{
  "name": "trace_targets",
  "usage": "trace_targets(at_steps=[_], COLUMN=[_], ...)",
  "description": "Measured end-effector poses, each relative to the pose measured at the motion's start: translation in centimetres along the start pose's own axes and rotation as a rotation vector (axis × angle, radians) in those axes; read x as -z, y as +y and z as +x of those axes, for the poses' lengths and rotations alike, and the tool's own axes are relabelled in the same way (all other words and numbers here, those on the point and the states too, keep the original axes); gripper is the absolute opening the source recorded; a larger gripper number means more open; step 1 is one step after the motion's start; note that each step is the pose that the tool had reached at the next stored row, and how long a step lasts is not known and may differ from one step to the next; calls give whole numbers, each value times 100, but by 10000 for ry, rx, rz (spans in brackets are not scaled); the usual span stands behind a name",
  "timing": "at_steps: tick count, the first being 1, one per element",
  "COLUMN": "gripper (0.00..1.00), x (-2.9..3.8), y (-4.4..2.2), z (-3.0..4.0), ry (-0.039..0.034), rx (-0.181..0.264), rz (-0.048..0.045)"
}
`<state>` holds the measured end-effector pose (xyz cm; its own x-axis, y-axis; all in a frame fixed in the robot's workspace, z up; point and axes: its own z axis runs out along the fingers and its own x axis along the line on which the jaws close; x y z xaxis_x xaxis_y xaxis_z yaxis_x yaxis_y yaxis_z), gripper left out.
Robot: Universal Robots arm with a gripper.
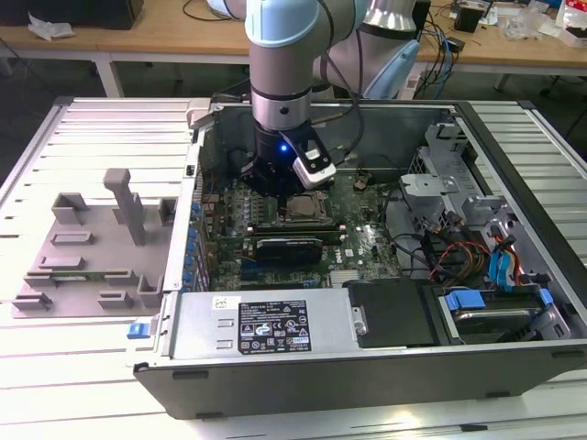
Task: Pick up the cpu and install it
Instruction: 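Close the cpu cover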
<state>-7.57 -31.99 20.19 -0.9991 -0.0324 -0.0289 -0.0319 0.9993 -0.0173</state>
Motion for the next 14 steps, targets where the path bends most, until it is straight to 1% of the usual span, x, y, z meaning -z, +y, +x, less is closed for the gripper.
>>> trace_targets(at_steps=[2, 3, 4, 6, 7, 10, 13, 14], gripper=[11, 11, 11, 11, 11, 11, 11, 11], x=[18, 57, 85, 105, 152, 238, 247, 247], y=[0, -2, -2, -2, -3, -4, -5, -6], z=[0, 1, -3, -3, -5, -7, -15, -40], ry=[-5, 10, -2, -2, -3, -3, -10, -10], rx=[-1, -3, 1, 1, 1, 1, 4, 2], rz=[-7, -3, -3, -2, -3, -4, -3, -3])
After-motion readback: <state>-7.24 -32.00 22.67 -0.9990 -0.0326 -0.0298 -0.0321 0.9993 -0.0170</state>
